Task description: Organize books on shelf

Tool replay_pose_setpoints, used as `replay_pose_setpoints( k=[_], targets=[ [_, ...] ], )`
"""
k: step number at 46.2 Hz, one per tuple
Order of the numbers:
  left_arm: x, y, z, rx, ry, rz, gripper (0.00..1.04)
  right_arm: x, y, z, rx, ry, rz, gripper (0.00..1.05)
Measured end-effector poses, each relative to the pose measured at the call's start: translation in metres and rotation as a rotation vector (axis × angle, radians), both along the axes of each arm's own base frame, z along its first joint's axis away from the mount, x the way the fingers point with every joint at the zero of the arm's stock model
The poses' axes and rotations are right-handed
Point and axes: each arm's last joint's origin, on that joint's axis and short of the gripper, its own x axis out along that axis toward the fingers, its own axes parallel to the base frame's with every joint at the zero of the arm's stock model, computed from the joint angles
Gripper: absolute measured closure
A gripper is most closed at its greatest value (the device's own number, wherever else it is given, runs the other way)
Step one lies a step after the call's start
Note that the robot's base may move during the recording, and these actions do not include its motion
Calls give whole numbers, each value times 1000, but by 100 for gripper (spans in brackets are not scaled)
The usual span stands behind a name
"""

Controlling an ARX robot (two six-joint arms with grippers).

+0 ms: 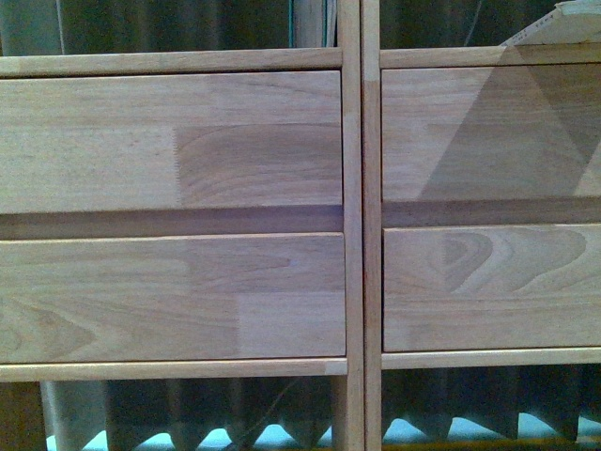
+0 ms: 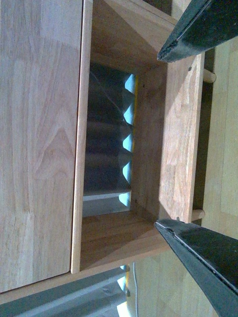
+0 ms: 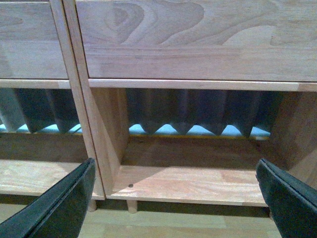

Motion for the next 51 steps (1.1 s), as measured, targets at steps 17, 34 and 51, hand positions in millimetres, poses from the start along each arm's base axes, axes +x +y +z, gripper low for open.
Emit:
replay_pose_setpoints(
  k=[17, 34, 51],
  targets=[
    [0, 0, 0, 0, 0, 0, 7, 0, 0, 0, 0, 0, 0, 7],
    [0, 0, 0, 0, 0, 0, 7, 0, 0, 0, 0, 0, 1, 7],
    [0, 0, 0, 0, 0, 0, 7, 0, 0, 0, 0, 0, 0, 7]
  ],
)
